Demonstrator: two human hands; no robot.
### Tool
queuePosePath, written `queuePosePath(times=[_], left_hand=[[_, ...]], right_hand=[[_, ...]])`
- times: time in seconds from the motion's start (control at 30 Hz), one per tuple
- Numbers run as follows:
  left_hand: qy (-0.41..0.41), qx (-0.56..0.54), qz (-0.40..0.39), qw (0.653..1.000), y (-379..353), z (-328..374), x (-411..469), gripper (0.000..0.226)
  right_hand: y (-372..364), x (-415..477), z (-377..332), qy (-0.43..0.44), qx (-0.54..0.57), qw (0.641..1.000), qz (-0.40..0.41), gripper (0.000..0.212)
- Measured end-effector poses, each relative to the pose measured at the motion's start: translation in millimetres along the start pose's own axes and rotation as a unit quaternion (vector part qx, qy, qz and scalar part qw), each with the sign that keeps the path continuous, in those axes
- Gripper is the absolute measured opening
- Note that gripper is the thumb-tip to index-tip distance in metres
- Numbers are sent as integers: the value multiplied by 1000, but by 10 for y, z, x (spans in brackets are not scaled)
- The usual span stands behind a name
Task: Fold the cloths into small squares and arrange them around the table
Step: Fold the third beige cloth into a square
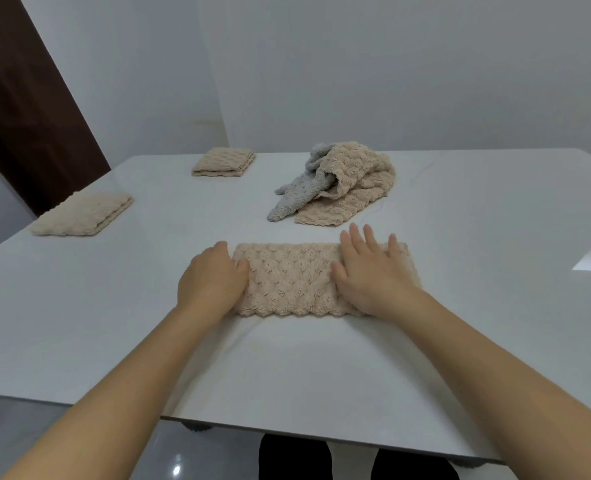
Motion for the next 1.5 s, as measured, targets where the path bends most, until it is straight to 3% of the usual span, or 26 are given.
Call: queuePosePath(times=[0.07,0.2,0.4,0.57,0.77,0.87,0.93,1.0,1.07,1.13,1.2,1.23,1.27,1.33,1.4,1.5], left_hand=[[61,-16,-64,996,4,-13,88,26],[93,-17,-165,982,-60,51,210,29],[165,-179,-245,939,-218,-107,238,40],[147,-250,-191,938,-185,-248,339,28],[107,-170,-120,972,75,-456,392,31],[111,-230,-144,956,71,-446,332,27],[107,-308,-157,932,131,-312,291,18],[90,-364,-158,914,243,-91,257,15],[62,-405,-170,896,329,209,196,18],[21,-443,-219,869,336,562,78,25],[-10,-480,-267,836,276,859,-40,31],[-14,-501,-266,824,255,939,-64,30],[-14,-522,-242,818,247,964,-57,26],[-23,-529,-149,835,251,896,3,16],[-65,-464,-67,881,211,807,35,12],[-160,-342,-53,925,25,864,-47,27]], right_hand=[[-71,31,-232,29,8,1000,-3,63],[-256,82,-363,32,15,999,-20,63],[-273,79,-358,31,18,999,-22,63],[-279,99,-454,26,27,999,-24,63],[-378,229,-813,31,22,999,-25,61],[-381,245,-807,34,28,998,-34,60],[-246,195,-805,71,118,990,-12,61],[26,104,-730,84,315,944,52,58],[139,80,-546,20,513,855,80,53],[29,113,-416,-66,695,716,30,45],[-84,116,-428,-100,843,525,-64,46],[-77,82,-430,-97,875,463,-99,52],[-69,57,-391,-93,890,432,-113,58],[-61,14,-256,-102,900,411,-107,62],[-51,-16,-130,-117,899,412,-95,56],[-81,-25,26,-149,854,490,-96,38]])
Point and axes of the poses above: each hand's wrist, its own x-axis towards the middle knuckle, its own y-axis out of the back of the hand, z = x × y, the point moved 8 cm from there along x, towards the middle knuckle, and after that the axes turned 4 degrees about x, right-handed, at the moved point
